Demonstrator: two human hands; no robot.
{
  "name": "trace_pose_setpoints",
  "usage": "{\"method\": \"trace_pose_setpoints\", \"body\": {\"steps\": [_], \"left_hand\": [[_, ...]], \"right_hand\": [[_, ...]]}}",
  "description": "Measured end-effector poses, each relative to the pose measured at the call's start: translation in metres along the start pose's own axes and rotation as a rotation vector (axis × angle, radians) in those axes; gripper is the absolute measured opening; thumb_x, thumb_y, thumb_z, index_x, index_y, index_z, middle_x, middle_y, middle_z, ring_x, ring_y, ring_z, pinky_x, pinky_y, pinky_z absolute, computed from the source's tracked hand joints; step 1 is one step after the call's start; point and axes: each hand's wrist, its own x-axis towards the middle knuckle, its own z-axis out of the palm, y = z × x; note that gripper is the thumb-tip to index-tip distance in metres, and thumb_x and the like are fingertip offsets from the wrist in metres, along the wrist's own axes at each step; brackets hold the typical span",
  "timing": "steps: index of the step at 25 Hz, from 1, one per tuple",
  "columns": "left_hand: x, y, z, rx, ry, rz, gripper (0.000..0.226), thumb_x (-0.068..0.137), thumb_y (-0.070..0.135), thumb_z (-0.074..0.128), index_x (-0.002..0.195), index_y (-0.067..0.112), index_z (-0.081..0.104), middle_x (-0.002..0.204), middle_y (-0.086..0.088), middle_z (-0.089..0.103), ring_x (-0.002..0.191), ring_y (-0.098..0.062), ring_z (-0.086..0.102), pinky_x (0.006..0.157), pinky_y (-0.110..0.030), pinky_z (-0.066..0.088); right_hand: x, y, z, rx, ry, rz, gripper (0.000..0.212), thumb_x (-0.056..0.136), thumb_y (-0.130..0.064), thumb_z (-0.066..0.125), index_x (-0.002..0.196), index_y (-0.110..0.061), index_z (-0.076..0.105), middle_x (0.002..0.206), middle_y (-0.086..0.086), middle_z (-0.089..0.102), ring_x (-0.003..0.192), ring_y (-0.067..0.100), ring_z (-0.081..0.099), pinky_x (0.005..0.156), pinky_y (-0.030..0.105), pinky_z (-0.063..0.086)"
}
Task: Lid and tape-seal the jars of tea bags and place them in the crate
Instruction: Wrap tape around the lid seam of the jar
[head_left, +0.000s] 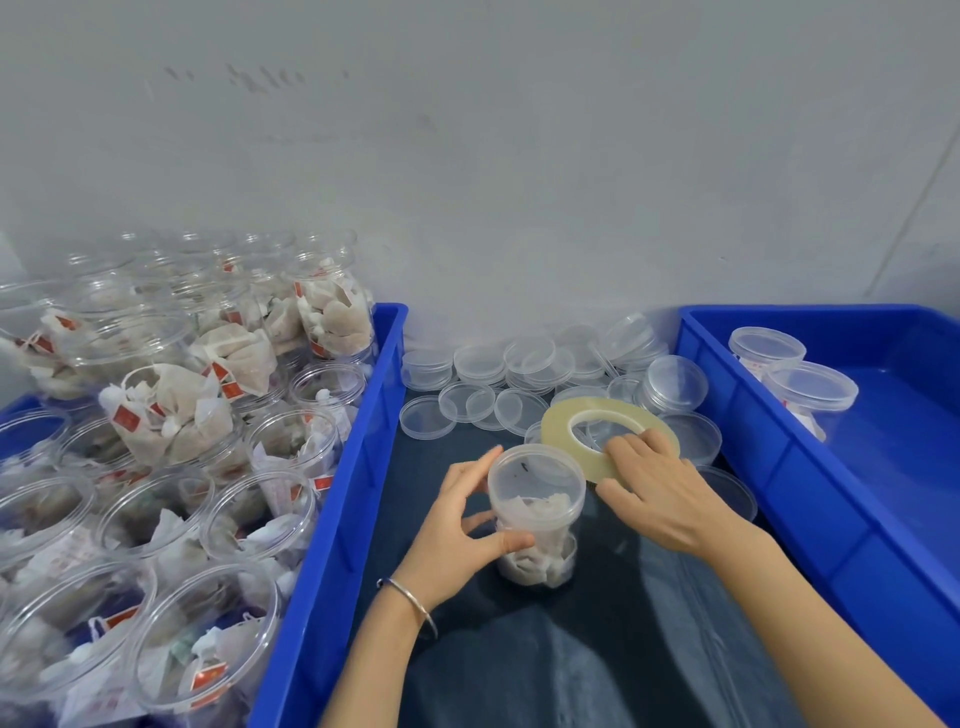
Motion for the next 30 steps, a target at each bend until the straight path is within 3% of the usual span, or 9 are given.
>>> {"method": "trace_pose_setpoints", "body": {"steps": [3, 5, 7, 10, 15, 18, 23, 28, 30], "left_hand": [[-0.012, -0.002, 0.014, -0.062, 0.070, 0.011, 0.081, 0.075, -0.002, 0.076, 0.137, 0.027, 0.032, 0.133, 0.013, 0.048, 0.125, 0.004, 0.045, 0.091, -0.014, 0.044], [-0.017, 0.000, 0.038, -0.034, 0.138, 0.029, 0.097, 0.065, 0.010, 0.086, 0.139, 0.026, 0.026, 0.137, 0.017, 0.042, 0.127, 0.005, 0.042, 0.097, -0.013, 0.039], [-0.014, 0.002, 0.063, 0.009, 0.337, 0.010, 0.112, 0.052, 0.020, 0.094, 0.140, 0.023, 0.026, 0.135, 0.015, 0.041, 0.125, 0.003, 0.042, 0.103, -0.016, 0.034], [-0.004, 0.005, 0.069, 0.035, 0.508, 0.027, 0.095, 0.047, 0.022, 0.094, 0.126, 0.025, 0.041, 0.122, 0.013, 0.053, 0.110, 0.003, 0.050, 0.092, -0.010, 0.037], [0.005, 0.003, 0.040, 0.018, 0.359, 0.046, 0.080, 0.047, 0.007, 0.094, 0.112, 0.021, 0.049, 0.113, 0.007, 0.061, 0.100, 0.007, 0.056, 0.086, -0.008, 0.042], [0.008, 0.002, 0.031, 0.009, 0.301, 0.051, 0.082, 0.043, 0.008, 0.095, 0.112, 0.019, 0.050, 0.113, 0.005, 0.063, 0.104, 0.000, 0.059, 0.090, -0.015, 0.045], [0.009, 0.000, 0.019, -0.004, 0.240, 0.055, 0.079, 0.049, 0.001, 0.093, 0.115, 0.014, 0.052, 0.112, 0.004, 0.065, 0.104, -0.002, 0.060, 0.089, -0.015, 0.046], [0.005, 0.003, 0.017, -0.003, 0.176, 0.063, 0.080, 0.049, 0.000, 0.092, 0.116, 0.017, 0.053, 0.115, 0.005, 0.064, 0.108, -0.002, 0.059, 0.089, -0.016, 0.047], [0.002, 0.004, 0.016, -0.014, 0.121, 0.051, 0.086, 0.048, 0.003, 0.093, 0.121, 0.020, 0.051, 0.123, 0.012, 0.059, 0.115, -0.001, 0.056, 0.092, -0.018, 0.046]], "right_hand": [[-0.004, 0.002, -0.002, 0.032, -0.072, 0.007, 0.016, 0.095, -0.029, 0.036, 0.083, -0.021, 0.031, 0.096, -0.006, 0.039, 0.098, 0.016, 0.030, 0.080, 0.037, 0.037], [-0.007, 0.003, -0.003, 0.011, -0.131, -0.024, 0.016, 0.099, -0.033, 0.037, 0.090, -0.021, 0.033, 0.101, -0.007, 0.037, 0.101, 0.015, 0.030, 0.087, 0.040, 0.039], [-0.011, 0.004, -0.003, -0.014, -0.134, -0.073, 0.019, 0.099, -0.039, 0.039, 0.095, -0.021, 0.034, 0.103, -0.009, 0.037, 0.100, 0.012, 0.030, 0.092, 0.041, 0.040], [-0.019, 0.011, -0.012, -0.117, -0.076, -0.120, 0.030, 0.095, -0.053, 0.038, 0.106, -0.026, 0.042, 0.102, -0.017, 0.037, 0.099, 0.007, 0.033, 0.089, 0.036, 0.041], [-0.034, 0.023, -0.027, -0.301, 0.041, -0.066, 0.045, 0.084, -0.073, 0.024, 0.096, -0.034, 0.042, 0.096, -0.022, 0.044, 0.091, 0.000, 0.033, 0.083, 0.029, 0.038], [-0.042, 0.025, -0.030, -0.334, 0.076, -0.061, 0.051, 0.073, -0.068, 0.008, 0.091, -0.032, 0.040, 0.092, -0.018, 0.045, 0.089, 0.001, 0.036, 0.080, 0.027, 0.038], [-0.048, 0.044, -0.044, -0.375, 0.098, -0.029, 0.039, 0.082, -0.063, 0.015, 0.095, -0.035, 0.039, 0.098, -0.019, 0.045, 0.090, 0.002, 0.037, 0.078, 0.026, 0.037], [-0.038, 0.051, -0.047, -0.394, 0.120, 0.097, 0.060, 0.074, -0.075, 0.002, 0.092, -0.033, 0.042, 0.096, -0.022, 0.040, 0.091, 0.002, 0.035, 0.072, 0.025, 0.038], [-0.030, 0.048, -0.044, -0.372, 0.125, 0.120, 0.055, 0.076, -0.075, 0.008, 0.092, -0.033, 0.038, 0.101, -0.023, 0.036, 0.100, 0.004, 0.039, 0.074, 0.028, 0.040]]}}
